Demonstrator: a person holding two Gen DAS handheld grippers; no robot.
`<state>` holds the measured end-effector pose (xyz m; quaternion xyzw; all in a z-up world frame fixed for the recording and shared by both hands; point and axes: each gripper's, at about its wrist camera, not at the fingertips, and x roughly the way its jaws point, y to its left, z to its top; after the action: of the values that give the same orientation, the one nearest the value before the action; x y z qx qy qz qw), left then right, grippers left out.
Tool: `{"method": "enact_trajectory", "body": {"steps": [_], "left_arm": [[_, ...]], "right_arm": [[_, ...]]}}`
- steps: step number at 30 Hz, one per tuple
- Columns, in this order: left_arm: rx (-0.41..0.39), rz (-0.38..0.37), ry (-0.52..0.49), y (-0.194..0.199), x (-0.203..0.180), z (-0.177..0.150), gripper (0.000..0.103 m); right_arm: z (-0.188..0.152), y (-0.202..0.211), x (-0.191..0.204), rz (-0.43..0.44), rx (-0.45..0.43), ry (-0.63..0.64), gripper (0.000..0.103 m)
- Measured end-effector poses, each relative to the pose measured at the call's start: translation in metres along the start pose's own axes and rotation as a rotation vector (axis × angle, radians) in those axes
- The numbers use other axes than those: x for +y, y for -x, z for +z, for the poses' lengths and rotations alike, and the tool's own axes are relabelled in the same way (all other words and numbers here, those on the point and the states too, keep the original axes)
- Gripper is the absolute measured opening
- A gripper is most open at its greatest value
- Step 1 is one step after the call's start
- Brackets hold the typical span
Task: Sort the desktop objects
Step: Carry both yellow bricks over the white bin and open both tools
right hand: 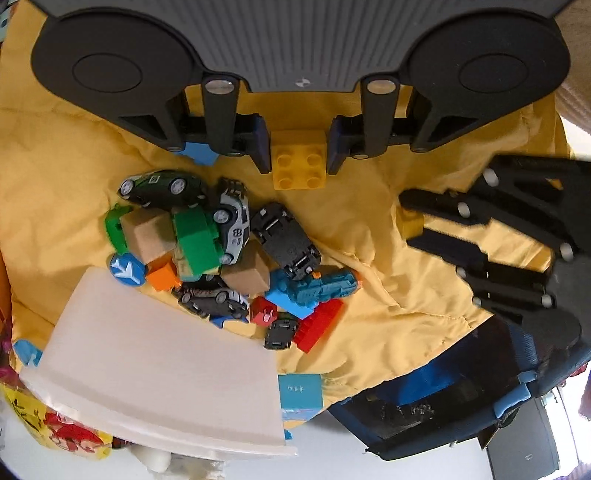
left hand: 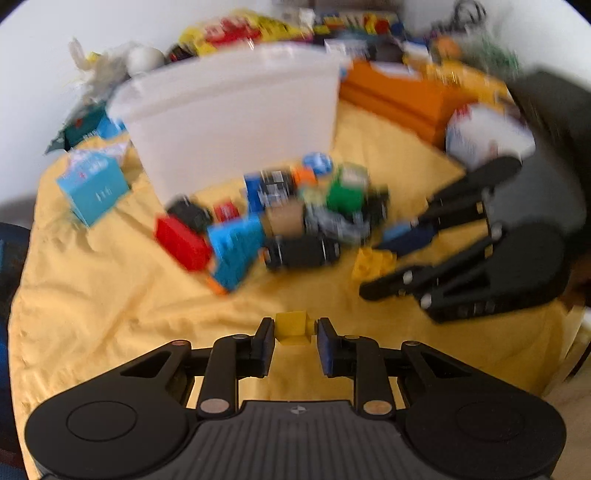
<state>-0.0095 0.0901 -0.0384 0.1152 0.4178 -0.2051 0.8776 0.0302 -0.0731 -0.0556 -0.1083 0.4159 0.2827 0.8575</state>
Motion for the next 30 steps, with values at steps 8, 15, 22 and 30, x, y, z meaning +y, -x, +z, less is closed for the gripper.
{"method": "enact_trajectory", "body": {"steps": [8, 15, 22, 30], "left_arm": [[-0.325, 0.064, 0.005, 0.061, 0.035, 0.104, 0.028], [-0.432, 0.122, 0.011, 0.025, 0.068, 0.198, 0.028], [-0.228, 0.185, 0.07, -0.073, 0.08, 0.216, 0.029], [-0.258, 0.18, 0.109, -0.045, 0.073, 0.199, 0.052]], "right_arm": [[0.063, 0.064, -0.036, -0.118, -0.22, 0.003, 0.035], [0.142, 0.068, -0.091, -0.271, -0.346, -0.115, 0.035], [0.161, 0.014, -0.117, -0.324, -0.236, -0.22, 0.036], [0.153, 0.026, -0.115, -0.304, -0.251, -0.231, 0.04]]}}
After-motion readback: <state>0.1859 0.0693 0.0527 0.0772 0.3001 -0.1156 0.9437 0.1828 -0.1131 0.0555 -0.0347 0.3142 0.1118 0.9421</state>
